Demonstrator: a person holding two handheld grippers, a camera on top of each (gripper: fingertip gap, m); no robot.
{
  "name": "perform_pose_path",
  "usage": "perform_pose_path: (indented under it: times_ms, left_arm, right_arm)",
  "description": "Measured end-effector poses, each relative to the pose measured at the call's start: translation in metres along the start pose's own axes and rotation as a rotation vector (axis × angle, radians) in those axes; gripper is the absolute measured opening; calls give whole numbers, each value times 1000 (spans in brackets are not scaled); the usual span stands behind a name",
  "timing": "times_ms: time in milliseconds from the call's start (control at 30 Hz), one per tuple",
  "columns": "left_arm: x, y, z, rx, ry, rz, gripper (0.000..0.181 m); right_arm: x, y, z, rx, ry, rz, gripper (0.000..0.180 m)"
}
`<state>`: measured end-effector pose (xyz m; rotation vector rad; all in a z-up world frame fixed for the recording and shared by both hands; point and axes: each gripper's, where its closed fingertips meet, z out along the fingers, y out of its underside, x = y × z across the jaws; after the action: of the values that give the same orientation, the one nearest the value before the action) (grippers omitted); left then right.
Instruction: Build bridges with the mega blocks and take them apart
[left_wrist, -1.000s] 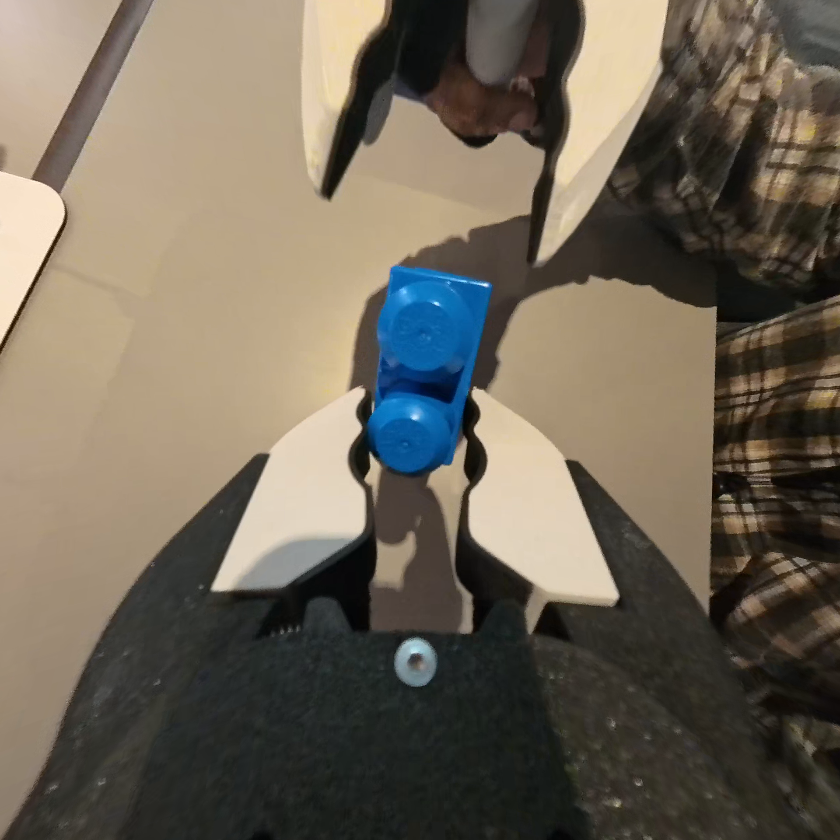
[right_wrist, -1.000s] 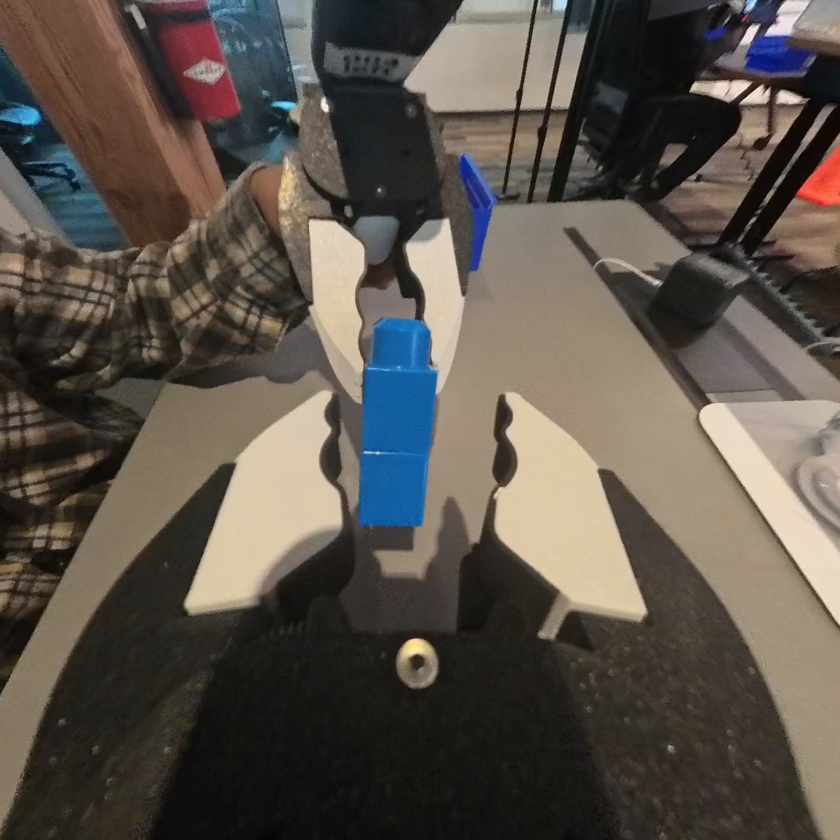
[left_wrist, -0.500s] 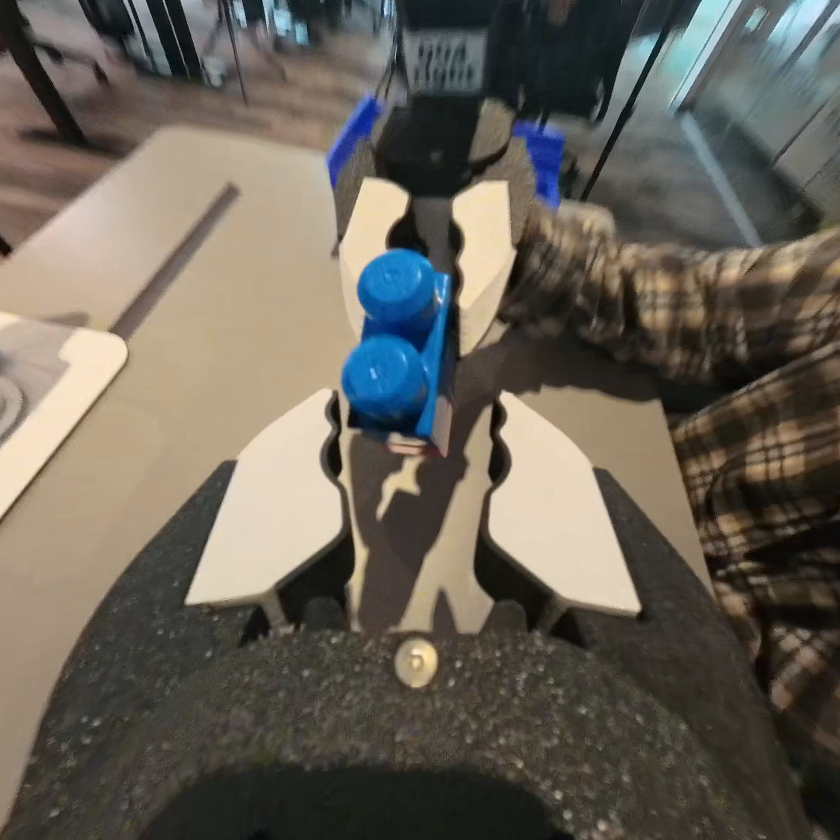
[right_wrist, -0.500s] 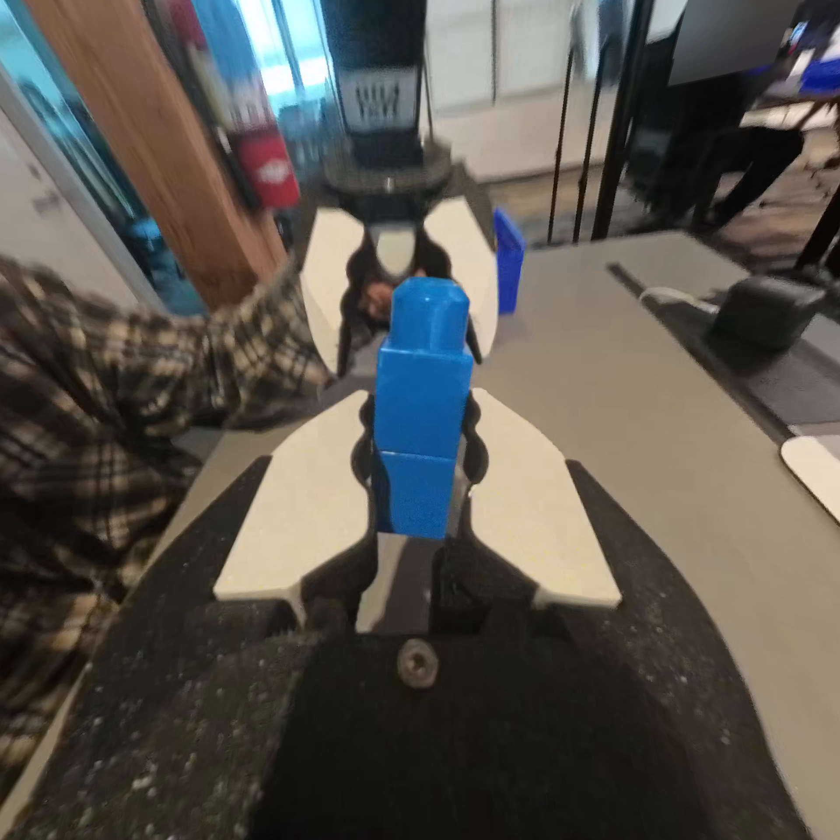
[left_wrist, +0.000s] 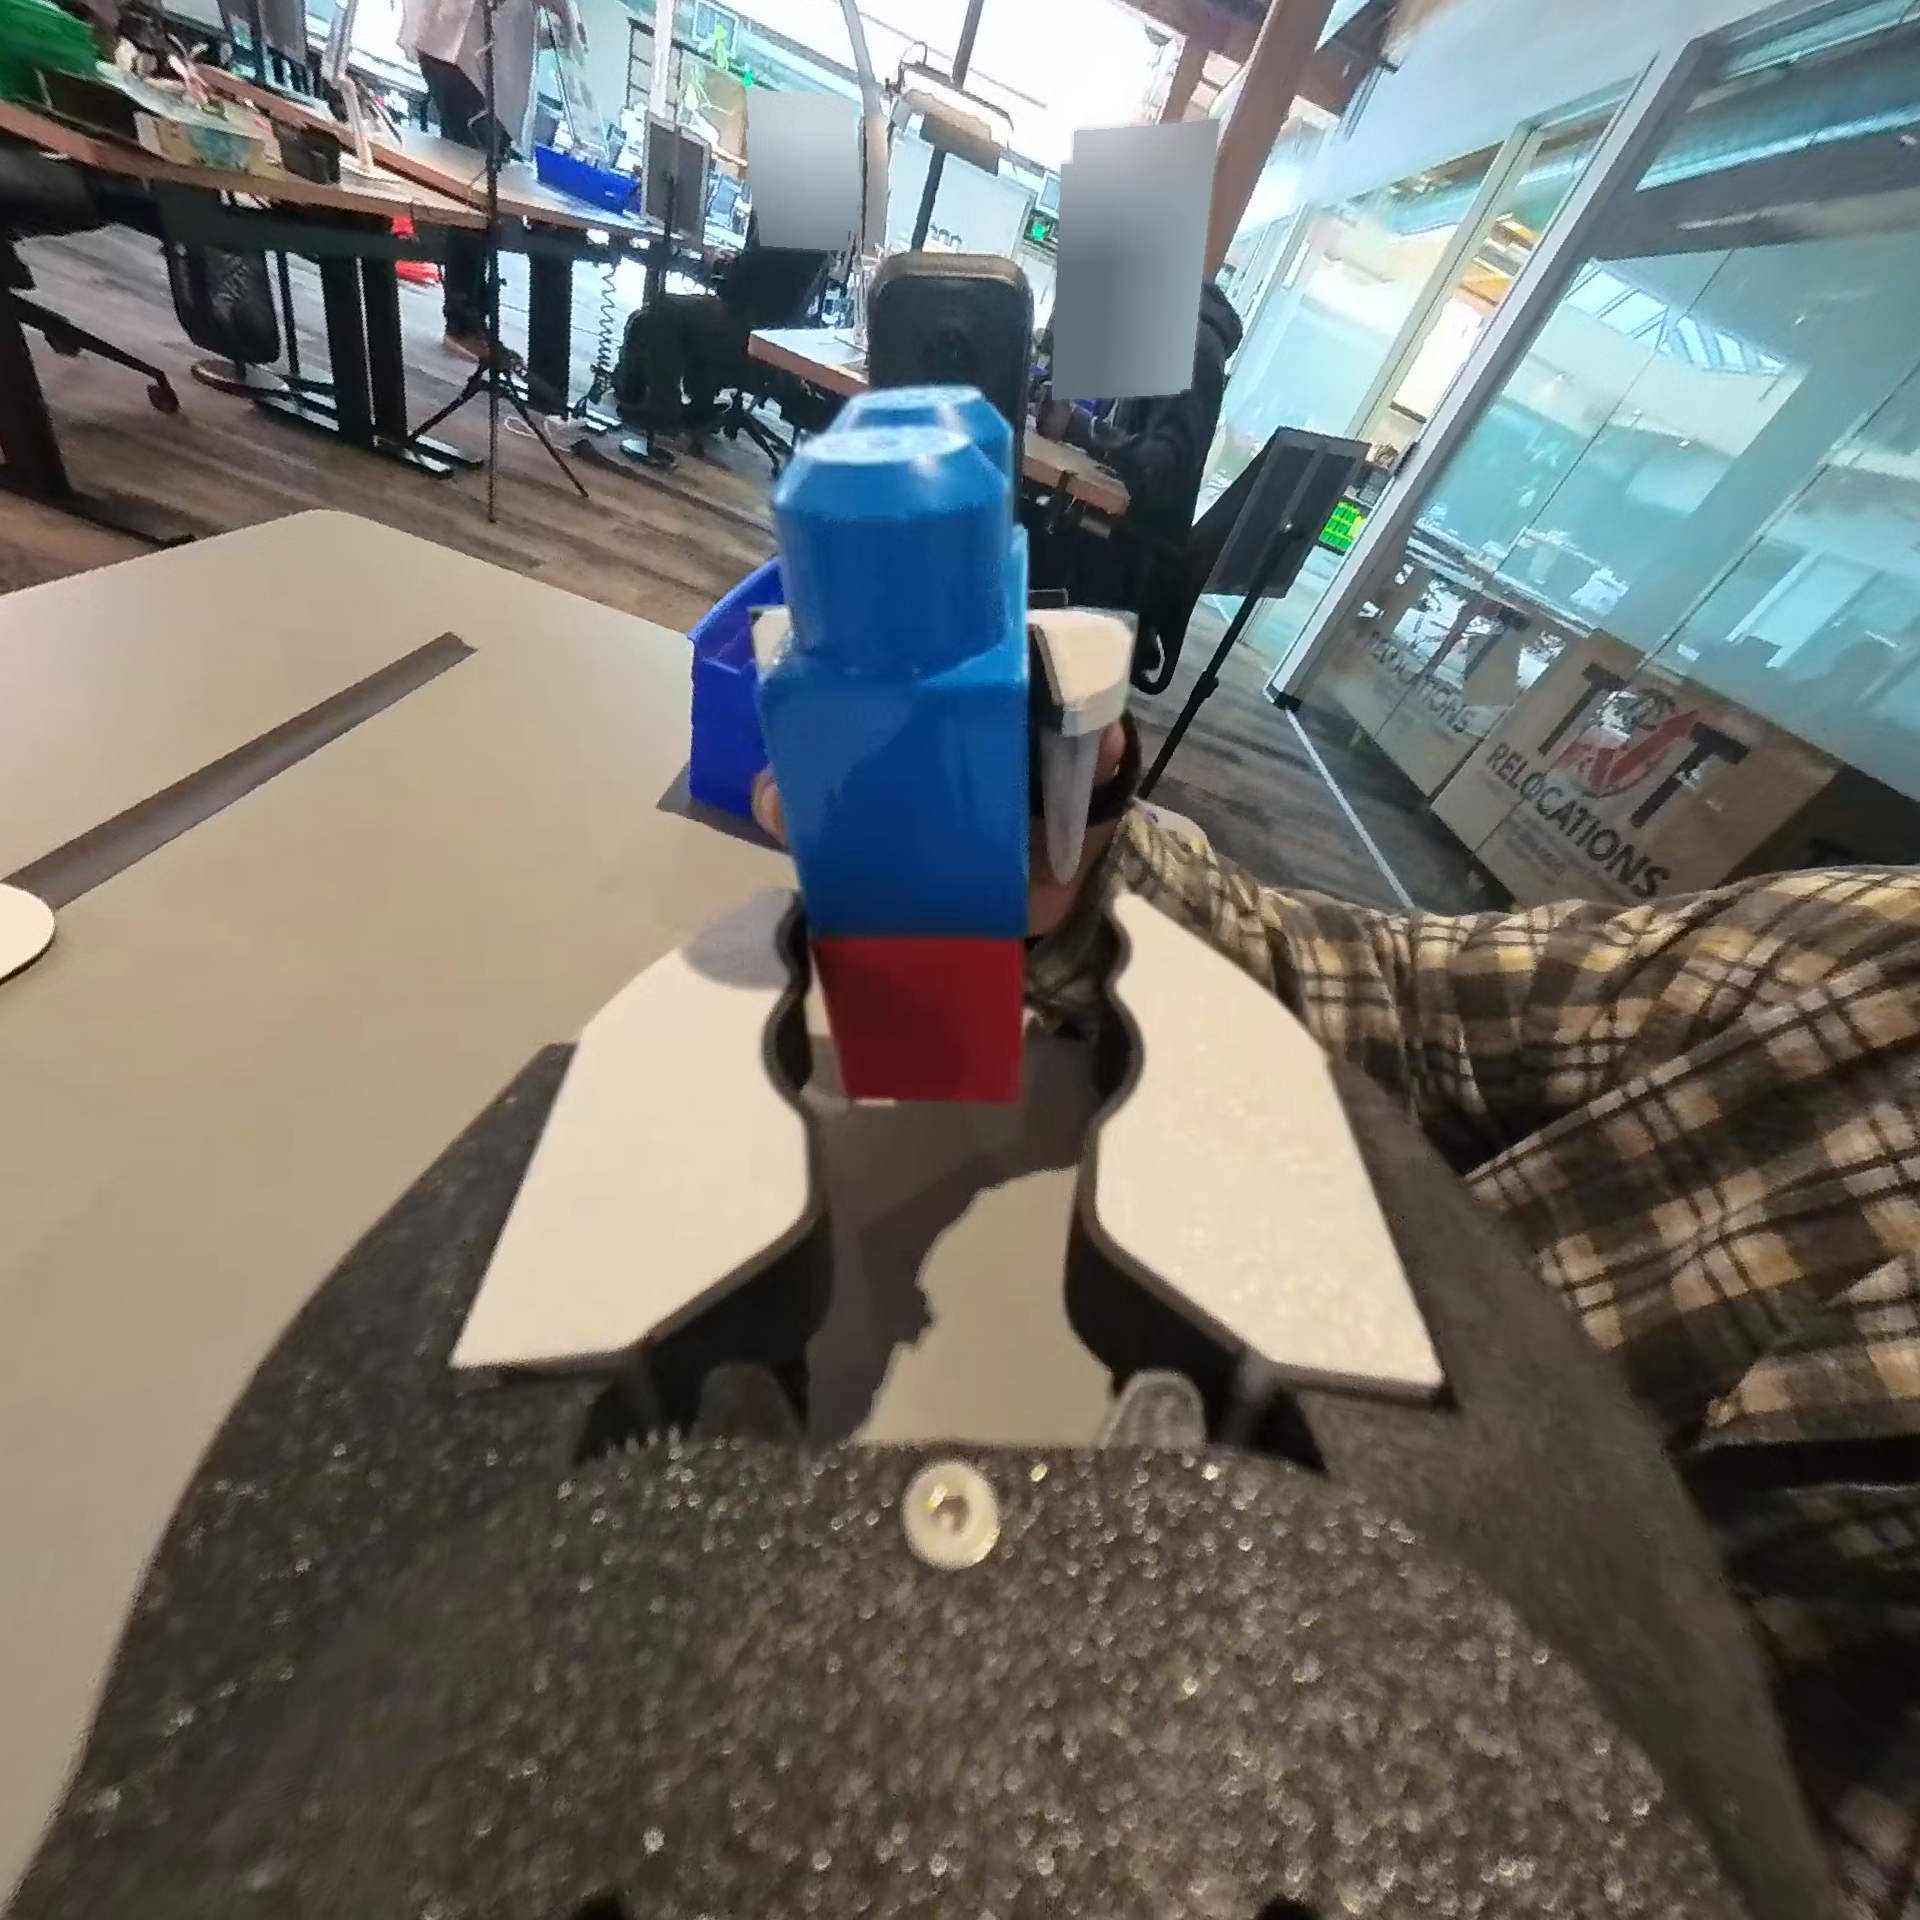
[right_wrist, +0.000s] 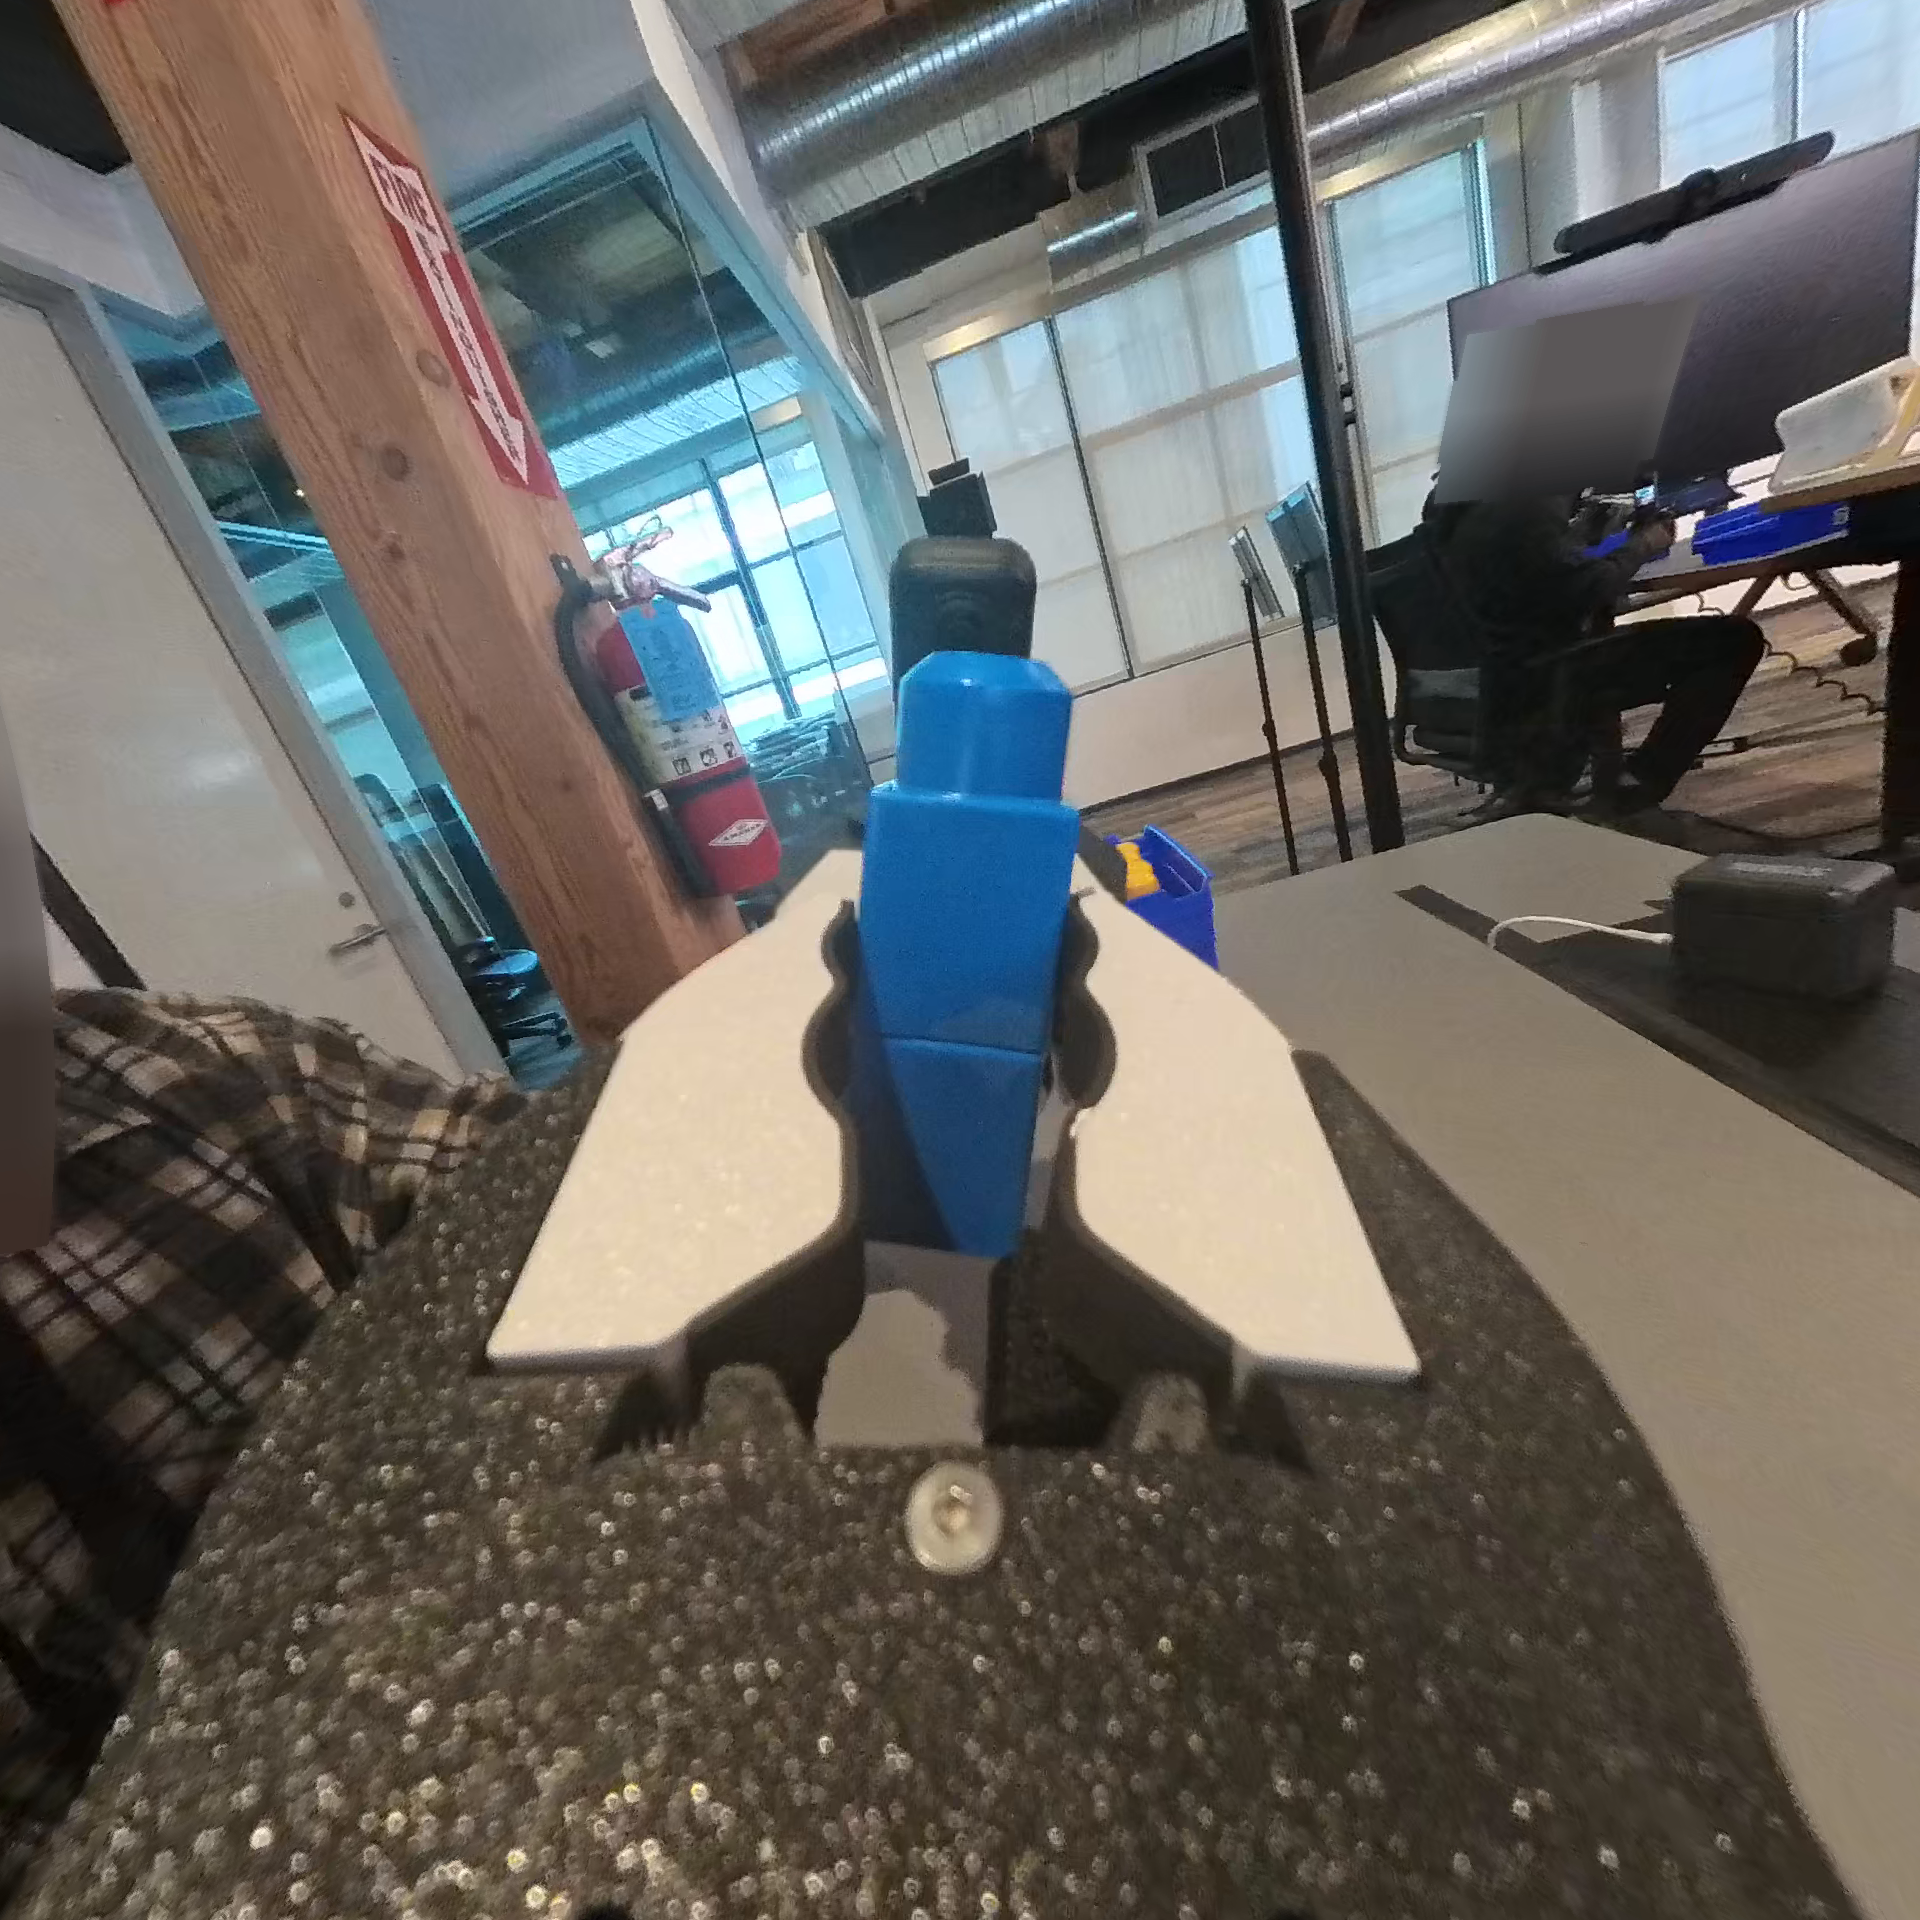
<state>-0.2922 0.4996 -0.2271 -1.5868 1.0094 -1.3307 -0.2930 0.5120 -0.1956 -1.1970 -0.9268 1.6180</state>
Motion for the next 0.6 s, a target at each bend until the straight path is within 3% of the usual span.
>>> perform_pose_path:
  times_ms: [67,200,400,467,533,600]
  left_arm:
    - [-2,4,-1,-19,-12,-1,37]
    - [-2,3,-5,-38,-37,4,37]
    - [1,-8,-11,17,-45,18,36]
    - [0,-9,-10,28,-41,12,36]
    - [2,-10,-10,46,-32,16,37]
    - [4,-13,-11,63,-12,34,36]
  right_arm:
    - [-2,1,2,4,-19,13,37]
    - [0,9,-1,-81,-6,-6,37]
    - [4,24,-6,-206,23,-33,69]
    - [0,31,-1,-224,-2,-26,63]
    - [-5,36,3,-250,-44,-25,37]
    - [-5,37,5,-255,-38,-33,36]
